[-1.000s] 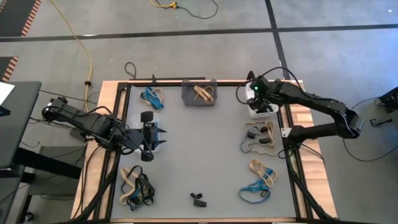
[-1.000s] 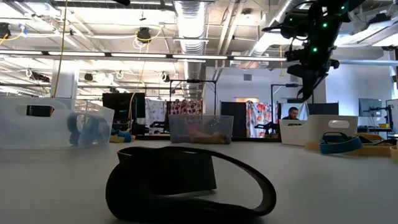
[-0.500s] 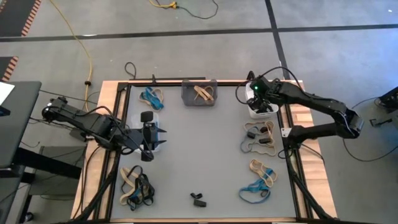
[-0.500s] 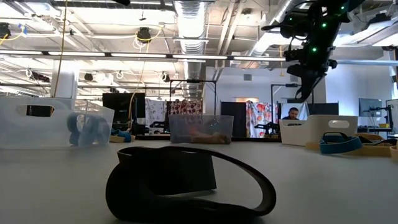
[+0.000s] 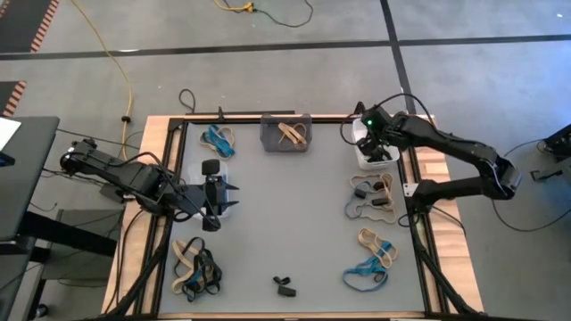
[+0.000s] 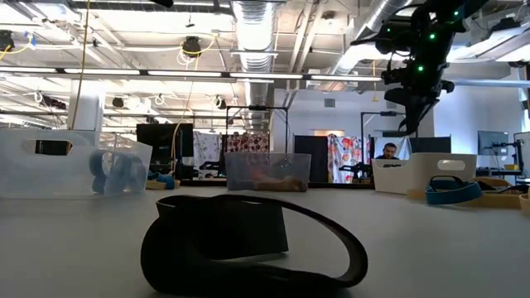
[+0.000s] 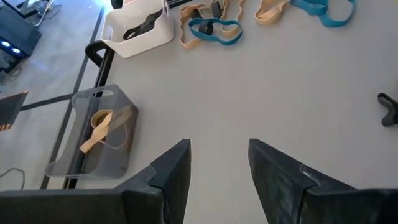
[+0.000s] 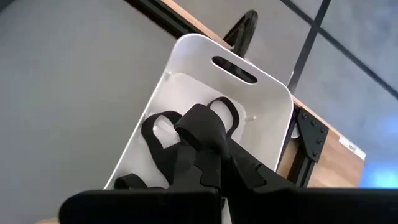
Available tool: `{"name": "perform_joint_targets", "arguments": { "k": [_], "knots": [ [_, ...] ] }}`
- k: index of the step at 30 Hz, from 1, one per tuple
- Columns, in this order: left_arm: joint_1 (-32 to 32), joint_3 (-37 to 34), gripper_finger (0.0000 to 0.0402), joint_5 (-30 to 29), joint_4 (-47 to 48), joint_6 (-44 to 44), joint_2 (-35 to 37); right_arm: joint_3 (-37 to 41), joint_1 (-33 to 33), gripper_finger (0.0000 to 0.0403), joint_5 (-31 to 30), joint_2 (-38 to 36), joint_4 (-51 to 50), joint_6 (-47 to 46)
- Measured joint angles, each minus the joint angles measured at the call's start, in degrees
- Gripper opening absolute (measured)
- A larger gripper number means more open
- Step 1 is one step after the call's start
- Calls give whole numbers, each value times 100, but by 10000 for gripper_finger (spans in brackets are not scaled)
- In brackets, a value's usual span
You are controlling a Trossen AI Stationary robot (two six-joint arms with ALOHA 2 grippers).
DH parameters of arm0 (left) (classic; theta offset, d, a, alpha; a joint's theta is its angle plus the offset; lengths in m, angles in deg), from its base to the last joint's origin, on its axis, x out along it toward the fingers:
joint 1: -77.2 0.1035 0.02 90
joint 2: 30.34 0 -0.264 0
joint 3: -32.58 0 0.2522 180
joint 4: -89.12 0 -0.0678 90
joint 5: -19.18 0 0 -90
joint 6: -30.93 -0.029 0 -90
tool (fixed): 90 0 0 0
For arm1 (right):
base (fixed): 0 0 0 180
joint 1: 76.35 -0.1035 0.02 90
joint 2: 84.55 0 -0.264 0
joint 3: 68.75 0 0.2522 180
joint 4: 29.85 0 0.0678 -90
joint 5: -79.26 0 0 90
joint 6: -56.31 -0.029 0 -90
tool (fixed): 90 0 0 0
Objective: Sort rubber bands into baskets
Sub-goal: Put the black rubber band into the white bin
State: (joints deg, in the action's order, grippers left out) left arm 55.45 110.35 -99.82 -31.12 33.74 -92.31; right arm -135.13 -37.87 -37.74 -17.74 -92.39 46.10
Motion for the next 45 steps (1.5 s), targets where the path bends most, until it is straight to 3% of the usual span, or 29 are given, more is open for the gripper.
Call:
{"name": "perform_joint_targets", "arguments": {
  "k": [12,17,23,45],
  "knots": [
    [-1,0,153,-2,0,0,0,68,459,29,222,0,77,69],
    [-1,0,153,-4,0,0,0,501,685,29,635,6,466,169],
    [0,0,153,-4,0,0,0,911,936,32,683,4,773,189],
    [0,-1,153,-7,0,0,0,918,874,50,1040,4,1026,449]
  ]
}}
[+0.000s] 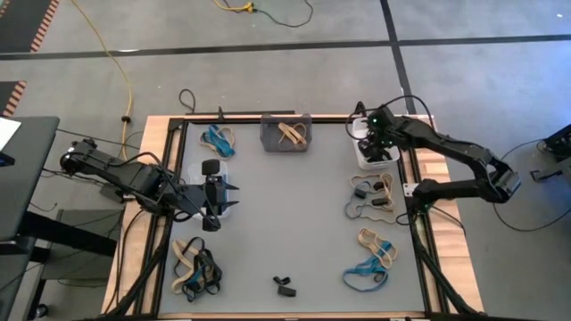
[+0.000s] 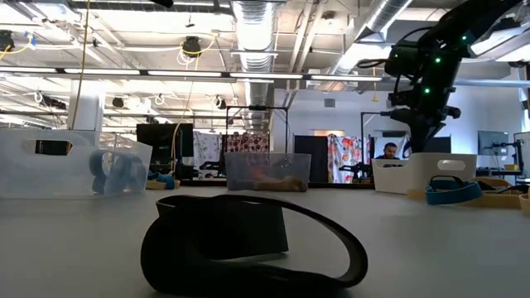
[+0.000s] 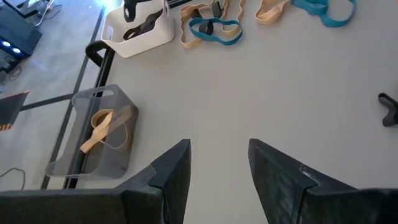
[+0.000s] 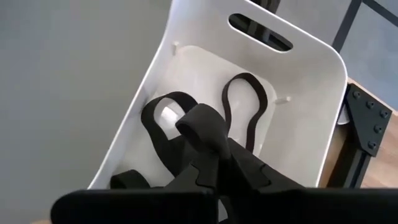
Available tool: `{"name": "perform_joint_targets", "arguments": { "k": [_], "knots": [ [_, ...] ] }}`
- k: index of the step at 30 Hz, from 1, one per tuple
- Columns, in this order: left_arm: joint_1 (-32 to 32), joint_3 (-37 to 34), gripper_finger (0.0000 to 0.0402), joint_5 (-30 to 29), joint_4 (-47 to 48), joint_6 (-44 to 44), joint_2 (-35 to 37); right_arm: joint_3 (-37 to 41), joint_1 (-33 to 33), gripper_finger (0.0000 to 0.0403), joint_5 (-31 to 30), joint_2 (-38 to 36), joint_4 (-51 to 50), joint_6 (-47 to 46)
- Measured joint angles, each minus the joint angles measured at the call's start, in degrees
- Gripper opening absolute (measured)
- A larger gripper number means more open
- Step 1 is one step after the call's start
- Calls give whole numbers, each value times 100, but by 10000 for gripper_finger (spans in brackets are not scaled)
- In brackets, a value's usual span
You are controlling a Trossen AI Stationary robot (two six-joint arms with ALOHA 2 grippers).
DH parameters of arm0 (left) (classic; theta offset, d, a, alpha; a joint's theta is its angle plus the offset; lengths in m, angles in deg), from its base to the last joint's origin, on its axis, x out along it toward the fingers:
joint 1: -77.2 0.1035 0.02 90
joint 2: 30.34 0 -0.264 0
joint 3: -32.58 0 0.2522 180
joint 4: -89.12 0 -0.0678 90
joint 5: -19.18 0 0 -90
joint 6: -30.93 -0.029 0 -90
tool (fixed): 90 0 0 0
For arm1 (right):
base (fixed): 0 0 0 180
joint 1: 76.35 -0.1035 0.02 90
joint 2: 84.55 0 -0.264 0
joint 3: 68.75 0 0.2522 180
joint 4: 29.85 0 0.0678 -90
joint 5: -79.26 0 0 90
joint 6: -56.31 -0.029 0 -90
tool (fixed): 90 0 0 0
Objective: Sort rubber bands into baskets
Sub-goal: Put the black rubber band into the white bin
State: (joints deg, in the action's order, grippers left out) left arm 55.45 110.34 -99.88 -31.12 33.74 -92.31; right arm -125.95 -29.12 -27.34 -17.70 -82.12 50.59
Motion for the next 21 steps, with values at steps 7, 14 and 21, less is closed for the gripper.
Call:
{"name": "perform_joint_targets", "arguments": {
  "k": [7,14,21],
  "knots": [
    [0,-1,153,0,0,0,0,-4,22,120,-4,0,-97,-122],
    [-2,0,153,-2,1,0,0,-4,17,191,-7,-7,-189,-133],
    [0,-1,153,0,2,0,0,-9,-68,200,-9,-47,-176,-131]
  ]
}}
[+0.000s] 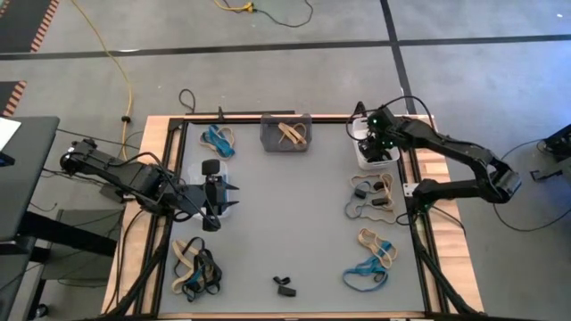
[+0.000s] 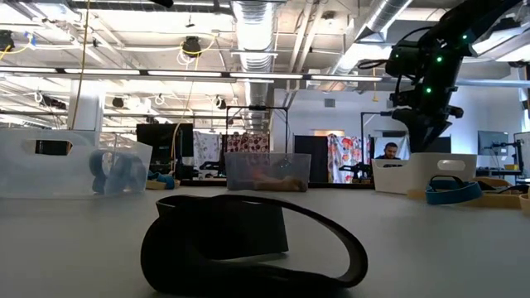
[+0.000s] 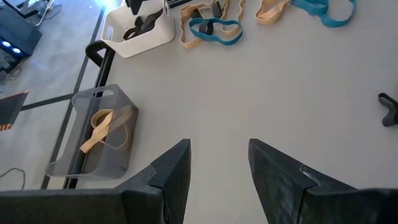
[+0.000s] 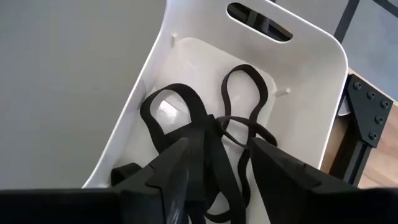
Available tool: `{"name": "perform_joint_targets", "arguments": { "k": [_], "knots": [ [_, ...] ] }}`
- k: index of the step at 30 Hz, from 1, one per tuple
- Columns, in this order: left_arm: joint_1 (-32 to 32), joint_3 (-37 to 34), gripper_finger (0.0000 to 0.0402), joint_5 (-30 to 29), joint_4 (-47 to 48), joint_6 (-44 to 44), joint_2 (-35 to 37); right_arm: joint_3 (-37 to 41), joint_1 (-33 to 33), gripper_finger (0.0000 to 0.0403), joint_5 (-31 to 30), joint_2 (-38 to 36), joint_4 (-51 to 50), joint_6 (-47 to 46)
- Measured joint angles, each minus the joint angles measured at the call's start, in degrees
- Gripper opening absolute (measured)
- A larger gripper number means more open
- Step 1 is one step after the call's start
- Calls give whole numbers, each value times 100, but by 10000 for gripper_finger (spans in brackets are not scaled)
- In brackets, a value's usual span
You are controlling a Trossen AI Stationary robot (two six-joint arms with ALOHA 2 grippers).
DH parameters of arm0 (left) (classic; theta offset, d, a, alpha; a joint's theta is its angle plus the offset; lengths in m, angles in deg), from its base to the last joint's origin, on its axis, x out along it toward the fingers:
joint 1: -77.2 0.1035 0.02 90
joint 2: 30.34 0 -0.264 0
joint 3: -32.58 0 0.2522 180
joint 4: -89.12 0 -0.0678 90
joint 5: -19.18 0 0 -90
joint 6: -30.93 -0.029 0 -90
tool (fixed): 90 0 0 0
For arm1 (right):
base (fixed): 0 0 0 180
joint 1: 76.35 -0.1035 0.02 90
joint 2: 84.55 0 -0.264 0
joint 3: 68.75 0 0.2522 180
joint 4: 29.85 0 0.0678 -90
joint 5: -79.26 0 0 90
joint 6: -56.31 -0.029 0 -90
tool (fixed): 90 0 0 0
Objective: Sort rubber bands into baskets
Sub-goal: Put the black rubber band into the white bin
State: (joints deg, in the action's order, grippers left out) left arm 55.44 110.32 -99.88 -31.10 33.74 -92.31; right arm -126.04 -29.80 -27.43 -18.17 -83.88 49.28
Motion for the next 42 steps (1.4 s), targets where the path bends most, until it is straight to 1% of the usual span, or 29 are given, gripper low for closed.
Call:
{"name": "perform_joint_targets", "arguments": {
  "k": [5,12,16,21,27,42],
  "knots": [
    [-2,0,153,-2,0,0,0,0,-416,197,2,-244,7,4],
    [0,0,153,0,0,0,0,0,-1312,196,-5,-711,4,-279],
    [-1,0,153,-2,-1,0,0,0,-1779,196,-159,-866,3,-495],
    [-2,0,153,-2,0,0,0,0,-2183,196,-173,-941,-2,-651],
    [-2,0,153,-2,-2,0,0,0,-2398,196,-311,-945,-7,-705],
    [0,0,153,-1,-1,0,0,0,-2408,196,-304,-943,-9,-720]
  ]
}}
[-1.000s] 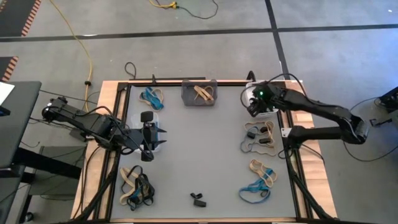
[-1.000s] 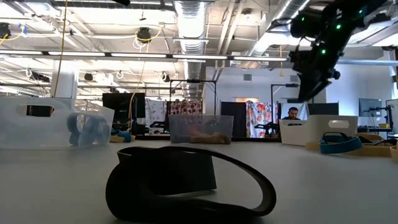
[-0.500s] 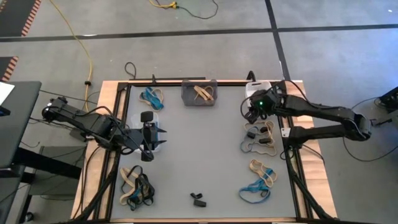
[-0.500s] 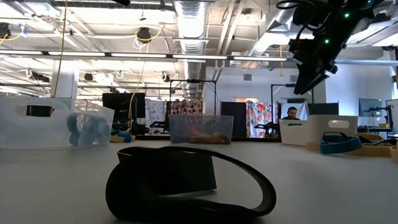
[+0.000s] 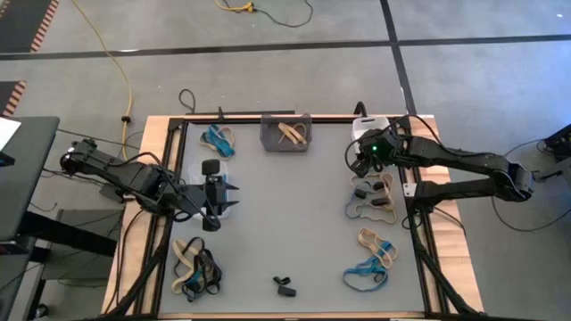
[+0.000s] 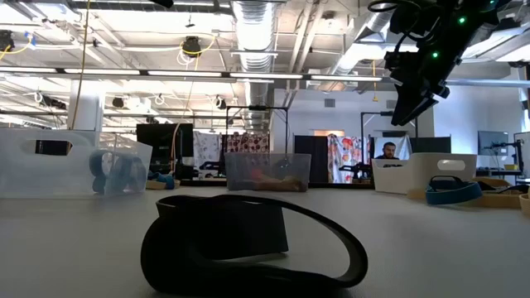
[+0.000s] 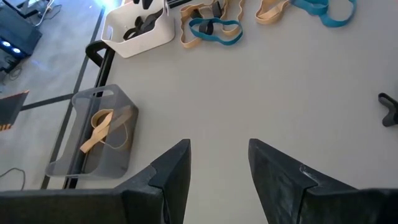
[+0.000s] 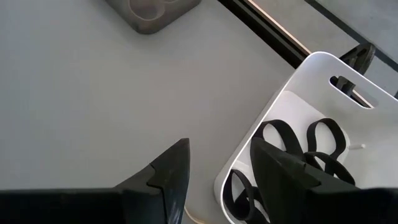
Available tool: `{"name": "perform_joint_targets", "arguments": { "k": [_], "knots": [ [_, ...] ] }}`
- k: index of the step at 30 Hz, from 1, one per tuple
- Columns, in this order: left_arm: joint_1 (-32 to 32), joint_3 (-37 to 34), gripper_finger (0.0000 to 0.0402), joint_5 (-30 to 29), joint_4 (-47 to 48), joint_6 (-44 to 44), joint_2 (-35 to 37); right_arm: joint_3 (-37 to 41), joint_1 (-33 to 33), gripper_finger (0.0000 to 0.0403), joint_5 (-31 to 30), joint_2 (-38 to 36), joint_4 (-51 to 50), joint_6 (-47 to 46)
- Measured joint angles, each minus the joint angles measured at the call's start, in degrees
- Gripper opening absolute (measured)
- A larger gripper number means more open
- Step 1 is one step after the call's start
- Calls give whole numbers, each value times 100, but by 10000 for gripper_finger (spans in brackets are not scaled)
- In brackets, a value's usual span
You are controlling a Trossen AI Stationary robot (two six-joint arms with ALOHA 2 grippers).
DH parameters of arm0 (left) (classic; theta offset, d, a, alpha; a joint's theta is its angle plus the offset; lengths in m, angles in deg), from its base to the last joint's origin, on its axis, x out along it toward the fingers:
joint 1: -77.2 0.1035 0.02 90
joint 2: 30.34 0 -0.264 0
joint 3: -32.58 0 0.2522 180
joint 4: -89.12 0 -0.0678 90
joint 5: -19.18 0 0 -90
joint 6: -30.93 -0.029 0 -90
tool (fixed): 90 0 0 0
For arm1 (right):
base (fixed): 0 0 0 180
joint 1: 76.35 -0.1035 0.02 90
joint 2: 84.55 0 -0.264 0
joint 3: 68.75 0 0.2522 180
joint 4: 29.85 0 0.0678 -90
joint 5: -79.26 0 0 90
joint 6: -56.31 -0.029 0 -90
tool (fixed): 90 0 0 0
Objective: Sort rubber bands into baskets
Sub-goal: Put the black rubber band into the white bin
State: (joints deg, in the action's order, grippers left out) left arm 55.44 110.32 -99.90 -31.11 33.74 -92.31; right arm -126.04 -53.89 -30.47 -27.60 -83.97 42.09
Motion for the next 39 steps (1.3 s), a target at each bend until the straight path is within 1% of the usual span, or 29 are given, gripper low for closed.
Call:
{"name": "perform_joint_targets", "arguments": {
  "k": [10,17,25,34,39],
  "knots": [
    [-1,0,153,-1,0,0,0,0,-168,196,0,2,17,7],
    [-2,0,153,-1,-1,0,0,0,-470,196,-17,2,35,9],
    [-2,0,153,-1,1,0,0,0,-1184,196,-653,2,35,13],
    [0,0,153,-1,1,0,0,0,-2165,196,-767,2,59,-400],
    [-2,0,153,-1,1,0,0,0,-2682,196,-1077,2,61,-734]
  ]
}}
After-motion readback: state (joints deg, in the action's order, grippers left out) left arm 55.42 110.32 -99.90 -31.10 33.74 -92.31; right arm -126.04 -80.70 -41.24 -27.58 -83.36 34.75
